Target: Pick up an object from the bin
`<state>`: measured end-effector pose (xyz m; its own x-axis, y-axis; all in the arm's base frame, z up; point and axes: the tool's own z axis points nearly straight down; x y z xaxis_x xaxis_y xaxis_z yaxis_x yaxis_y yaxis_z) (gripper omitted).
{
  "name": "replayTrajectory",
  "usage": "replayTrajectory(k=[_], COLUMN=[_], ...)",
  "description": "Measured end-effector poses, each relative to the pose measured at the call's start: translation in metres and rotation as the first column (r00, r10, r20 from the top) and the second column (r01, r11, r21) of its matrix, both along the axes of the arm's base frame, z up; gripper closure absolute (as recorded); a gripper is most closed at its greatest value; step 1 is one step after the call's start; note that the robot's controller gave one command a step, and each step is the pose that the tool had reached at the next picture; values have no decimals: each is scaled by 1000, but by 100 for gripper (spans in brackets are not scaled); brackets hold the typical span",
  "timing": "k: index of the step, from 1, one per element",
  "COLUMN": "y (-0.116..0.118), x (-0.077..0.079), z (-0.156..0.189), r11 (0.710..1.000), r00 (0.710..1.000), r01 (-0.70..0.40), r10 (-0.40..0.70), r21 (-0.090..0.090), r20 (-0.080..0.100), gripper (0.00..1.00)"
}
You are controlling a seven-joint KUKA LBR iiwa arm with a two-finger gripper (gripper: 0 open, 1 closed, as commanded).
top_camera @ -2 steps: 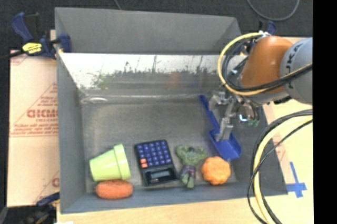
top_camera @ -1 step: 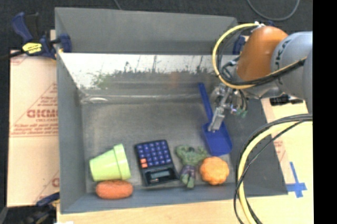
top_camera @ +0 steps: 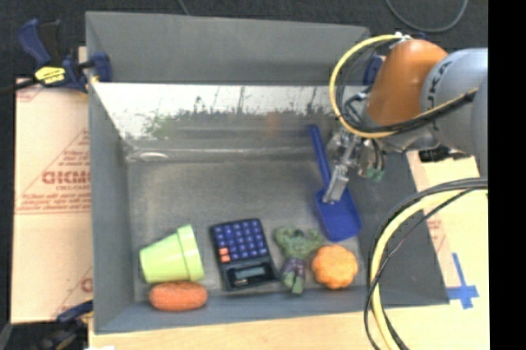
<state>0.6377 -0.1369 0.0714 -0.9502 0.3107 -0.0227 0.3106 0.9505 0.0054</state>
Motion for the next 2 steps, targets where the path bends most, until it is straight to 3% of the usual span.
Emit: replayTrajectory(k=[1, 2], y=[-4, -4], x=[-3, -3], z=[1, 1], r11=[1000, 1000], r00=[1000, 1000], r01=[6, 5], r10=[-6, -5], r21=[-1, -1], r20=[-9, -8], gripper=[100, 100])
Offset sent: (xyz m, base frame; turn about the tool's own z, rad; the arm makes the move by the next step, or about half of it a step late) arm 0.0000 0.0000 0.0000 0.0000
